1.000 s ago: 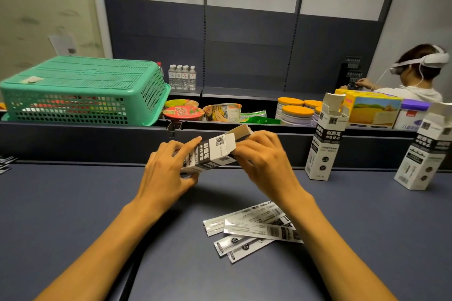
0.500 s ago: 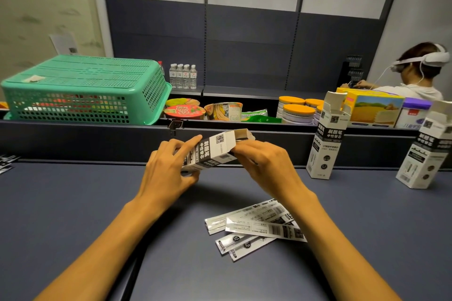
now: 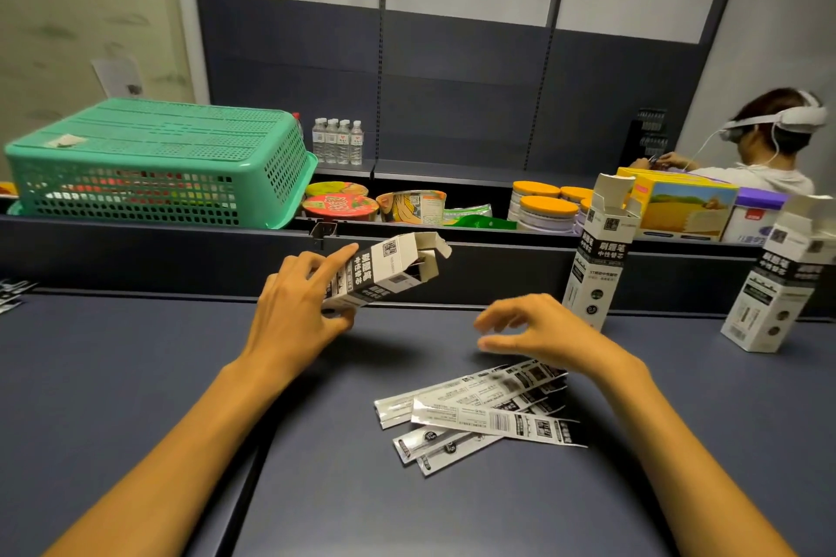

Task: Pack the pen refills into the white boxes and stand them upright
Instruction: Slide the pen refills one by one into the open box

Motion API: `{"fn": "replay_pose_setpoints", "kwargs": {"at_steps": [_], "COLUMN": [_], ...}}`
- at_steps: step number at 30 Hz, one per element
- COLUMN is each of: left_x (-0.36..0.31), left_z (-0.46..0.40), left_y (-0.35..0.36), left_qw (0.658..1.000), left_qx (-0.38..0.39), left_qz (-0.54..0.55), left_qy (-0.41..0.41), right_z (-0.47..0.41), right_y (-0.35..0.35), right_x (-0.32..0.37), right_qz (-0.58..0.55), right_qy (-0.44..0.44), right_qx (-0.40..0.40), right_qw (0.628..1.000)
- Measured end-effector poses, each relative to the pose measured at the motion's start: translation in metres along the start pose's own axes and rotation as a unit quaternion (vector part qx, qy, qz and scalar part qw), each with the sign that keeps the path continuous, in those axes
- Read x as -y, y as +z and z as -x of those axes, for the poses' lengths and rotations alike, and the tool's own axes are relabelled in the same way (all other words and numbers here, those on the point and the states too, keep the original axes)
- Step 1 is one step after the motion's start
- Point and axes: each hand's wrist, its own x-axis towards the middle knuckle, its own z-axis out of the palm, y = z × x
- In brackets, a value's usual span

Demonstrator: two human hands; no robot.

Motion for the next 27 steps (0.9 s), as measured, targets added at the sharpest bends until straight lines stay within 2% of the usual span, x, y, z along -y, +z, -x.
{"fn": "replay_pose_setpoints", "kwargs": {"at_steps": [4,7,20,27], "left_x": [0.001,0.002,0.002,0.006], "left_z": [0.002,0.002,0.003,0.001], "left_y": [0.001,0.001,0.000,-0.001], "left_qw": [1.000,1.000,1.000,1.000], "left_qx": [0.002,0.002,0.002,0.003], "left_qz": [-0.003,-0.004,-0.004,-0.004], "left_qy": [0.000,-0.002,-0.010,-0.008], "right_z": [0.011,0.016,0.011,0.010], "right_y": [-0.002,-0.002,0.010,0.013], "right_x": [-0.005,-0.007,0.000,0.004], "right_qz": [-0.072,-0.083,-0.046,-0.031], "right_qy": [0.052,0.057,0.044,0.028], "right_qx": [0.110,0.151,0.079,0.109], "right_qw": [0.990,0.983,0.995,0.993]}}
